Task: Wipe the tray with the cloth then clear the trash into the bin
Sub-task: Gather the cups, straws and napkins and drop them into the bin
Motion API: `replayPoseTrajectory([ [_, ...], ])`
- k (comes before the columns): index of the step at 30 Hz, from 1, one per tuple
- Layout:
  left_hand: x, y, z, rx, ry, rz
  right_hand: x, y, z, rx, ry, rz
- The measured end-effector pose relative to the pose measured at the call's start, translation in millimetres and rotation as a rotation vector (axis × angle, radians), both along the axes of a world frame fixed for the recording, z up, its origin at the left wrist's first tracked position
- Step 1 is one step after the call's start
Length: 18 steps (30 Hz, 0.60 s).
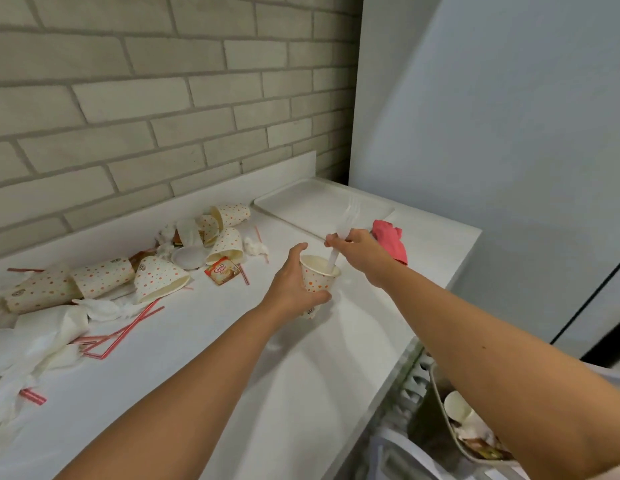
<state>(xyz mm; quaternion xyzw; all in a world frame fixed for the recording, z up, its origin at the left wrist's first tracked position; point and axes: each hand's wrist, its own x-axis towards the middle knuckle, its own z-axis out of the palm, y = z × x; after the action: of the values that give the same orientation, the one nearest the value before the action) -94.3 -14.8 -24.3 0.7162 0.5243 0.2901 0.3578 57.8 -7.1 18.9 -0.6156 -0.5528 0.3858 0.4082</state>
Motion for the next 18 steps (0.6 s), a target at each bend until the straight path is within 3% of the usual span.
replayPoseTrajectory([
  [18,130,-53,0,0.047,-0.126,-0.231,130,-80,-10,-0.271,-0.089,-0.021],
])
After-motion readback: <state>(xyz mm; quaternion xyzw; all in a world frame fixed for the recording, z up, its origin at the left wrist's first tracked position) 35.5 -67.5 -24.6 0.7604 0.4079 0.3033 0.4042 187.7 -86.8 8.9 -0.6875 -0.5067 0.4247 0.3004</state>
